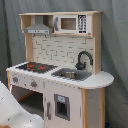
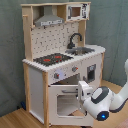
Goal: Play with the kitchen
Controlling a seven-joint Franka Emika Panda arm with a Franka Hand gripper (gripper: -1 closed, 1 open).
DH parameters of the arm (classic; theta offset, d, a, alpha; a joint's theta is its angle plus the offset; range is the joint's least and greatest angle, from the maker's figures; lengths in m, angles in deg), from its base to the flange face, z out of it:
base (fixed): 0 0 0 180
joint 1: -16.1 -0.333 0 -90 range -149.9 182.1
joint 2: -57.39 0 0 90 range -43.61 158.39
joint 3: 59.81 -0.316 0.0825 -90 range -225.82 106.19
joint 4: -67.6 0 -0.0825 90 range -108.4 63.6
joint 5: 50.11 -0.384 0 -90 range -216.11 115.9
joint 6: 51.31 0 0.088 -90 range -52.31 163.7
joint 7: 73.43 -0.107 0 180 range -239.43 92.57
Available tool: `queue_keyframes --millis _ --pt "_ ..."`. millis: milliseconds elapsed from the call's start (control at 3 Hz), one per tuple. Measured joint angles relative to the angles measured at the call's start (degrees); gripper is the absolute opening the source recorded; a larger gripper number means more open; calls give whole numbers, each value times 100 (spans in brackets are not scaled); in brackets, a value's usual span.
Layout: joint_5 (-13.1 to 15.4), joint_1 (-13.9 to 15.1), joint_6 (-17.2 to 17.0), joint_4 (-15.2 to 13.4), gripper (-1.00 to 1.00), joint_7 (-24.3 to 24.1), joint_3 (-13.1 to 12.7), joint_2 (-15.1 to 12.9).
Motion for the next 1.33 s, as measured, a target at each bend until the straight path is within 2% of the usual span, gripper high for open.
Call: queue_keyframes --millis 333,667,1333 --pt "-12 -3 -24 0 100 0 -6 0" --pt "-46 -5 -84 2 100 1 -30 0" --pt "-67 22 -324 521 100 1125 1 0"
